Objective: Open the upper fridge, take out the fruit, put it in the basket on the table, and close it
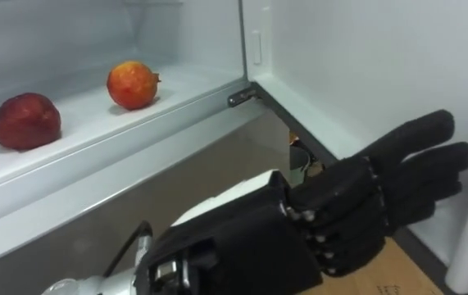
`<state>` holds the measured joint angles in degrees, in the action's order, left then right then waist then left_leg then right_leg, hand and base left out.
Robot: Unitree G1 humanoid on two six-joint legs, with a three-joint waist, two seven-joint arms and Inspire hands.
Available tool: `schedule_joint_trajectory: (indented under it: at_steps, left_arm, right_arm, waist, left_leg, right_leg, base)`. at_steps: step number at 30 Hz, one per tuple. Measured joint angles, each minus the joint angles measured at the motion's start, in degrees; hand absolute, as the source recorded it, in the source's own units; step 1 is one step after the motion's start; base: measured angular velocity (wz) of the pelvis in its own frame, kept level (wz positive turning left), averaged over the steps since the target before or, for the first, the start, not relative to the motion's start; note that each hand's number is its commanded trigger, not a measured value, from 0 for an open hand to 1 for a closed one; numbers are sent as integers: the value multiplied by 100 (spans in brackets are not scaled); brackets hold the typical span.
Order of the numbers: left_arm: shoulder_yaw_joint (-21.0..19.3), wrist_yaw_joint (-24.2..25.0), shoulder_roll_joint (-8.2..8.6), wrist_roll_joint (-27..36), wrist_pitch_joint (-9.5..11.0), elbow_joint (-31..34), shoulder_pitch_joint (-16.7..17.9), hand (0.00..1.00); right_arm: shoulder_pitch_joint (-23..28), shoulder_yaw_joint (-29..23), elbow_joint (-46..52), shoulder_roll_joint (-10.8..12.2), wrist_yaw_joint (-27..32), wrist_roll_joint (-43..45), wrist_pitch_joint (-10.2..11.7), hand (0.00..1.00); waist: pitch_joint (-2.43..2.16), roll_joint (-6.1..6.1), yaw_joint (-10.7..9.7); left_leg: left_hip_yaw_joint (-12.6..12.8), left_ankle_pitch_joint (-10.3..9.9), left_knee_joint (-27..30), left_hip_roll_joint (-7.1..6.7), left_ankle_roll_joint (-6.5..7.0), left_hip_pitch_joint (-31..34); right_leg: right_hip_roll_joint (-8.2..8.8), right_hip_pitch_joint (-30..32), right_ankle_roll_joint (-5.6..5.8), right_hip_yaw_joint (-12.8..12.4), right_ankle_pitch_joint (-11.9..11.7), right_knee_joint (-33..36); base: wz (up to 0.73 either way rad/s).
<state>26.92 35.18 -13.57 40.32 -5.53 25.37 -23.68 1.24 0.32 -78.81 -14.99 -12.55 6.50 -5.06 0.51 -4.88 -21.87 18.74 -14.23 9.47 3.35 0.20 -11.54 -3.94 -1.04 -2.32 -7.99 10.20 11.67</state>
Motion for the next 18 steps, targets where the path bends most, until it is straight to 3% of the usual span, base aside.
schedule_joint_trajectory:
  at_steps: [4,18]
  left_arm:
    - [31,-76,93,0,-80,-76,-142,0]
    - [127,-223,131,4,-277,-420,-876,0]
  right_arm:
    - [-6,-2,16,0,128,-30,-6,0]
    - [-6,5,15,-87,191,-47,-134,0]
  waist:
    - [2,-20,2]
    - [0,-107,-61]
  left_leg:
    - [1,0,0,3,0,0]
    - [32,1,0,15,-1,0]
  right_leg:
    - [-10,8,-6,-22,-3,0]
    - [-17,-8,-10,-36,-12,25]
  base:
    - [-4]
    - [-1]
